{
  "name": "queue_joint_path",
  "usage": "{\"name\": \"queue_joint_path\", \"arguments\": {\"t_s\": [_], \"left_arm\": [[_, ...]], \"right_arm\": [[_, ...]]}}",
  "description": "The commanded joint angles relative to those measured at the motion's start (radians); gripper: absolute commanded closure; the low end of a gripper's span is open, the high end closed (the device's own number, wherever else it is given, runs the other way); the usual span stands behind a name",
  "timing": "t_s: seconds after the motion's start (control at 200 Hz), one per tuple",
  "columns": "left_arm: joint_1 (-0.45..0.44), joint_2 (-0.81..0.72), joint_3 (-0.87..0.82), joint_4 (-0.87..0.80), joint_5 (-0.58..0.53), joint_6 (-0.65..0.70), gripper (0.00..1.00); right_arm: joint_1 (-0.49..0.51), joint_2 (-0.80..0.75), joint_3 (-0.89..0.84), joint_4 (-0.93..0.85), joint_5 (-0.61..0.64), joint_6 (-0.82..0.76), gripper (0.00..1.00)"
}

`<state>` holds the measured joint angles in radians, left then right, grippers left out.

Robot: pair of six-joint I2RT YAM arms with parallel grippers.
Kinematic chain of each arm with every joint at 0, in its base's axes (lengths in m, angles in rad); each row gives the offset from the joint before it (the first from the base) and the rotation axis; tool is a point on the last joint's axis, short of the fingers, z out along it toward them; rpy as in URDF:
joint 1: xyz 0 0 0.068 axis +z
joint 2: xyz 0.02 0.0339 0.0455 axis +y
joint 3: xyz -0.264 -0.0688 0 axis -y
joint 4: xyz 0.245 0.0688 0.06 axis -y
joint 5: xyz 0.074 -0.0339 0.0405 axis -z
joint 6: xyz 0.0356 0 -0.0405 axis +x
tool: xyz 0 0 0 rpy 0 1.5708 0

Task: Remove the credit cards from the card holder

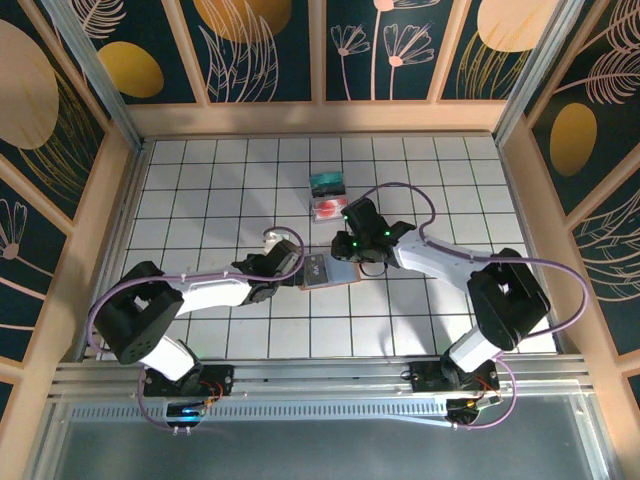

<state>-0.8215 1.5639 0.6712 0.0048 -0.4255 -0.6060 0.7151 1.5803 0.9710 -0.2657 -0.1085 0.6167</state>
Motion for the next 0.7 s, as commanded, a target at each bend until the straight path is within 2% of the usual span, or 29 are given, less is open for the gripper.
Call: {"name": "queue_joint_path", "arguments": {"t_s": [0.0, 0.385, 0.691], "left_arm": [[-0.007, 0.022, -0.011, 0.023, 0.011, -0.015, 0.01], [-0.007, 0.029, -0.030, -0.009, 0.003, -0.024, 0.01], [-0.007, 0.047, -0.023, -0.019, -0.004, -0.029, 0.01]], "right_arm": [[0.001, 0.037, -0.010, 0.049, -0.076, 0.020, 0.77], [0.009, 0.116, -0.029, 0.123, -0.171, 0.043, 0.76], [0.011, 0.163, -0.030, 0.130, -0.189, 0.047, 0.74]]}}
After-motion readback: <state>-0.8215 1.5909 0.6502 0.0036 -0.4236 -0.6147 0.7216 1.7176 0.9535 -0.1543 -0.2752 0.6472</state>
